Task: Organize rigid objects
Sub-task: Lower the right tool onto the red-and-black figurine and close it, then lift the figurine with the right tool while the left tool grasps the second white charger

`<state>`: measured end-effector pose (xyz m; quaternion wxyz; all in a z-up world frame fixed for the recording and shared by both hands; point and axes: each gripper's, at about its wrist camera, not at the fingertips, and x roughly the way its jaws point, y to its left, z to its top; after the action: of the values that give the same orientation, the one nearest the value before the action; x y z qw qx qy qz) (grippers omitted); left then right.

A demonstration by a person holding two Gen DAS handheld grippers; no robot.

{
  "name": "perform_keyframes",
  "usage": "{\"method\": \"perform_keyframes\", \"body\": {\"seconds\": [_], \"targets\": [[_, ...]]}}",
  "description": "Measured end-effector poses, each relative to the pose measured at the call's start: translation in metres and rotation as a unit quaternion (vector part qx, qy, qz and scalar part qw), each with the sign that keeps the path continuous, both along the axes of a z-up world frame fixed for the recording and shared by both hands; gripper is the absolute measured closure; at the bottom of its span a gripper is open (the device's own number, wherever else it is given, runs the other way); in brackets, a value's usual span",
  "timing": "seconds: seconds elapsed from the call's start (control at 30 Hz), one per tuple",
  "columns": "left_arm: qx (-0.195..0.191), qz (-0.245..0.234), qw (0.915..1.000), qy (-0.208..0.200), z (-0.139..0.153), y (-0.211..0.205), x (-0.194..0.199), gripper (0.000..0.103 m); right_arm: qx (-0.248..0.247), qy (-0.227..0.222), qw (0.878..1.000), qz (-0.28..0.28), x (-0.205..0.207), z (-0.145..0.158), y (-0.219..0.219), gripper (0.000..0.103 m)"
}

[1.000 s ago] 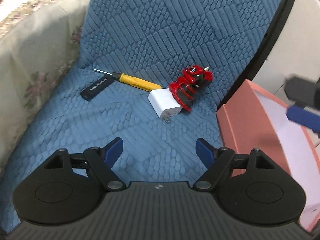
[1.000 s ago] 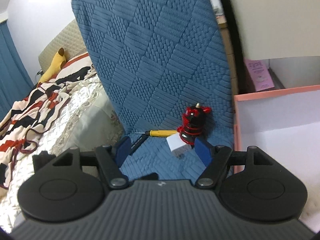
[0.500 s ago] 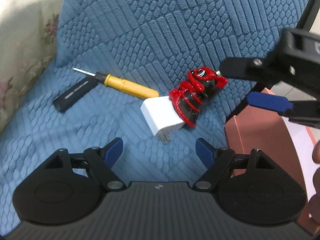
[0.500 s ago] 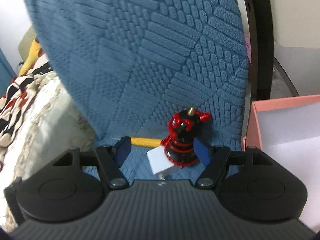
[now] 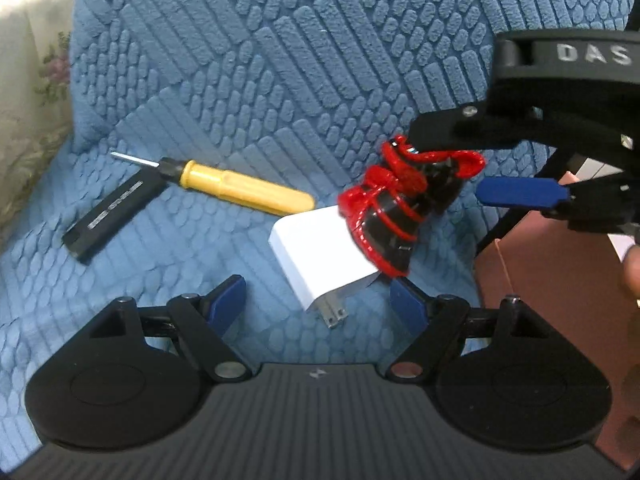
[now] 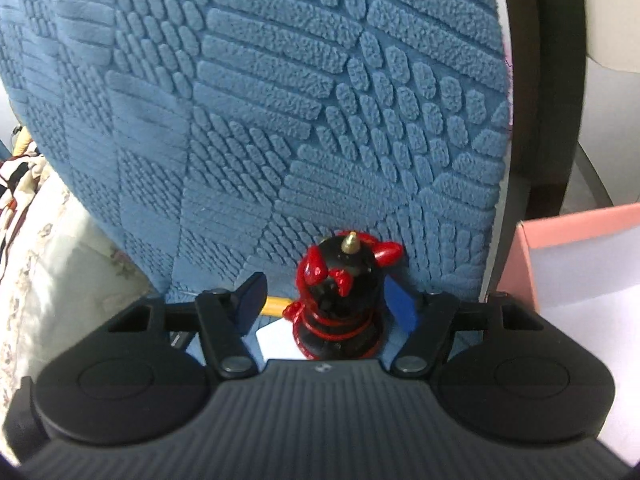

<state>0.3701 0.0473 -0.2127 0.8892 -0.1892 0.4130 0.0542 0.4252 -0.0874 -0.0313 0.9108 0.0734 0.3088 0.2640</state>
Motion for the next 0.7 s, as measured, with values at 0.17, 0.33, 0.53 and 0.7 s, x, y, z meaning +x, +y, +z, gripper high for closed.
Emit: {"method": "perform_keyframes", "body": {"seconds": [0.17, 0.33, 0.53, 0.7], "targets": [[0.051, -0.013, 0.9986, -0.007, -0.004, -0.017, 0.008, 0.020, 0.018, 0.016, 1.000, -0.004, 0.013, -0.006, -0.004, 0.036], [0.088, -0.032, 0.9954, -0.016, -0.009, -0.036, 0.013, 0.020, 0.026, 0.029, 0.999, -0.004, 0.026, -0.010, -0.013, 0.039], [0.126, -0.046, 0.9909, -0.013, -0.015, -0.057, 0.026, 0.020, 0.019, 0.034, 0.999, 0.004, 0.041, -0.015, -0.008, 0.045], [0.155, -0.049, 0.9867, -0.011, -0.017, -0.067, 0.029, 0.028, -0.002, 0.018, 1.000, 0.010, 0.040, -0.012, 0.003, 0.049]]}}
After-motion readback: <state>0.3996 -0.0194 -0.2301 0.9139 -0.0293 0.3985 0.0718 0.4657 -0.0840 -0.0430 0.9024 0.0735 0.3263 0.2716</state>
